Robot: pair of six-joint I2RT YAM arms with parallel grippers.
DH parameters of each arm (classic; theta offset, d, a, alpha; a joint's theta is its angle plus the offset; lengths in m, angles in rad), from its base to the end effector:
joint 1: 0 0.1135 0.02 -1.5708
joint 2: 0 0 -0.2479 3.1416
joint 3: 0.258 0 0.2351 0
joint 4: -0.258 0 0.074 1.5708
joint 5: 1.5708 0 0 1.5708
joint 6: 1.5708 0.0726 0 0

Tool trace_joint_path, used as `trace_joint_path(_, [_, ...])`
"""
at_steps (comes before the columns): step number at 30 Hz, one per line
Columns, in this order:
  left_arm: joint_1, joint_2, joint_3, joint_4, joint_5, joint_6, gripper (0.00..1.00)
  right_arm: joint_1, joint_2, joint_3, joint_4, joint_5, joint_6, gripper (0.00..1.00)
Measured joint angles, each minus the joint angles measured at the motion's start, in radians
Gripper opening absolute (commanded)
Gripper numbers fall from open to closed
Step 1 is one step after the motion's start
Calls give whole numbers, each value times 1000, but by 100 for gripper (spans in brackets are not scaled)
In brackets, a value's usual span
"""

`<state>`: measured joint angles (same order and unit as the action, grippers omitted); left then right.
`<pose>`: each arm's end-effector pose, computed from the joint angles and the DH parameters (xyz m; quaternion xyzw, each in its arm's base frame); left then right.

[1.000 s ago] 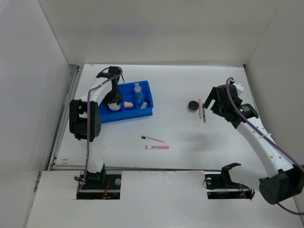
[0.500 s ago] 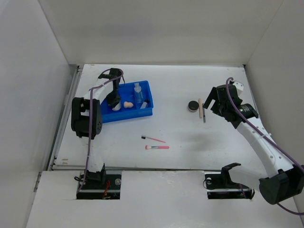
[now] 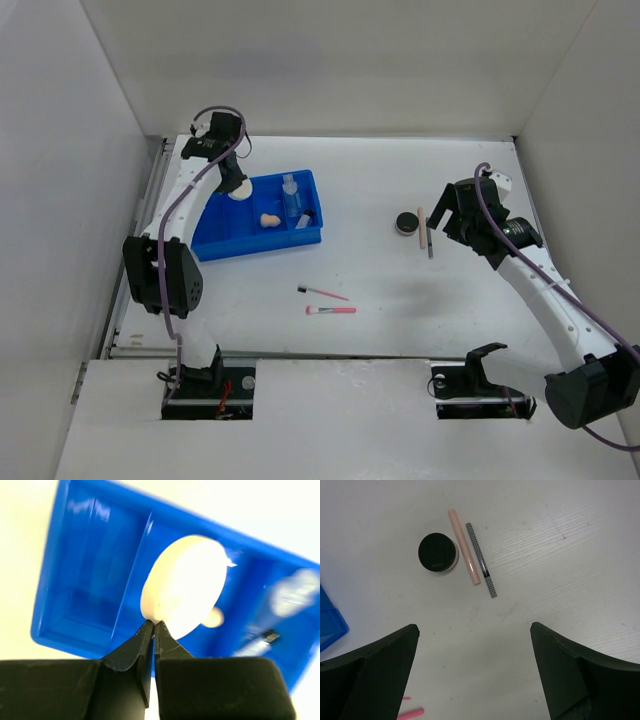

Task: Organize the makeup

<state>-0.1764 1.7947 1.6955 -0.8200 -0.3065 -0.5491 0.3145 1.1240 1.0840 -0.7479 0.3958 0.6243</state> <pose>0.3918 -0.0476 0.2785 -0.2215 0.9110 0.0230 0.3470 0.2387 0.0482 0.2880 0.2139 0.8839 0.0071 0.4158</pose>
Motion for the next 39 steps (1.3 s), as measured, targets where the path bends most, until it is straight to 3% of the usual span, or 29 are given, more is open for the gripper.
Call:
trace_joint_path(7, [-44,-51,29,6,59,25,0,0,0,0,0,0,0,99])
trace_joint_path(17, [-151,78,29,32,89,47,0,0,0,0,0,0,0,99])
trace_joint_path(31, [-149,131,23,23,-36,51,0,0,2,0,0,0,0,99])
trace_joint_path(39, [-148,122,20,26,-11,57,0,0,10,0,0,0,0,99])
